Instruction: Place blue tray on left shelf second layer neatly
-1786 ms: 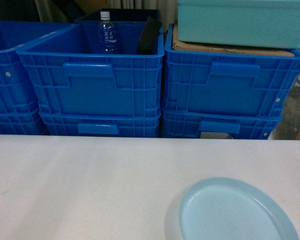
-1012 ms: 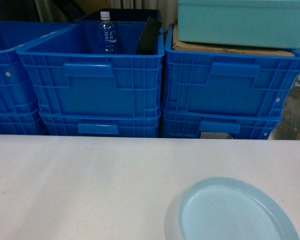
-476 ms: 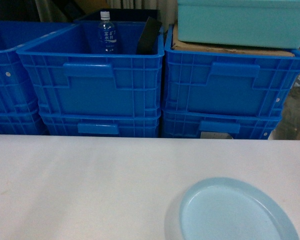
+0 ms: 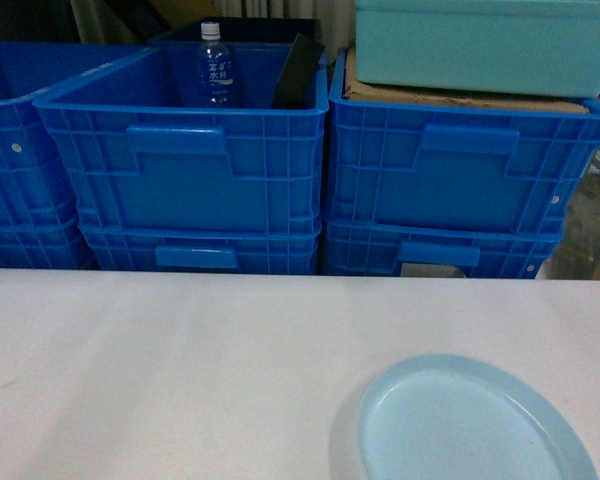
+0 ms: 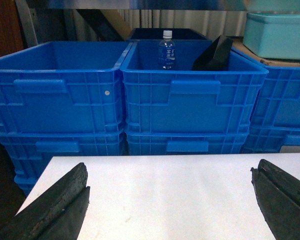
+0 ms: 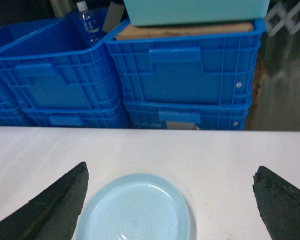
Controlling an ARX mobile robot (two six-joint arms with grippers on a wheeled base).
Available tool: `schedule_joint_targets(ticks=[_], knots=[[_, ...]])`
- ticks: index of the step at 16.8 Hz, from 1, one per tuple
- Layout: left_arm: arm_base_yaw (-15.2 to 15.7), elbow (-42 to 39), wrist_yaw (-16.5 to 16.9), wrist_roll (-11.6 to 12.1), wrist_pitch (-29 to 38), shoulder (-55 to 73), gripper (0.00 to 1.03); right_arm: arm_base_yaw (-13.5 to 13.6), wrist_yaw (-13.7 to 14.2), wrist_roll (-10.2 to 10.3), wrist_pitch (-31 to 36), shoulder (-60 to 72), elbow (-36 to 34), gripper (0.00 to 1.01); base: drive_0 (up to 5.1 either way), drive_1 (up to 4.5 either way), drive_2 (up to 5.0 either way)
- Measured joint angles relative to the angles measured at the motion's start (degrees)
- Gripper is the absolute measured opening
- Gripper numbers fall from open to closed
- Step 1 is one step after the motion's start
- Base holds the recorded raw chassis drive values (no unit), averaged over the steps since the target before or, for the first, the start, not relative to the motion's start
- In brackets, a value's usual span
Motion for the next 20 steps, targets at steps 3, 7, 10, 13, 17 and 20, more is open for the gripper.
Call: schedule_joint_targets(ticks=[3,7,10,13,17,20], knots=[[0.0,0.0,-0.04,-0.02,0.0,0.0,0.98,-1.2,-4.02,1.55,-2.84,8.59,4.87,0.98,0.0,0.0,0.0],[0.0,0.0,0.0,0.0,0.02,0.0,0.98,-3.19,-16.33,3.98,-11.34,34.67,15.67,0.98,0.0,0.0,0.0],[0.0,0.0,-0.02,-0.02,0.0,0.0,0.98,-5.01,-16.44,2.21,-11.85,50.23,18.93,0.98,0.0,0.0,0.0],[0.0,0.0,-0.02,-0.02,-0.02,0.0,0.98,-3.67,-15.21,2.62,-6.23,55.25,16.66,0.98,0.0,0.0,0.0],[0.0,0.0,0.0,0.0,0.0,0.0,0.98,2.14,-13.55,10.23,2.05,62.49,15.23,0.98,0.0,0.0,0.0],[0.0,0.0,-0.02,0.0,0.0,0.0,0.98,3.93,-12.15,13.35,4.48,63.93,15.32,0.98,0.0,0.0,0.0]])
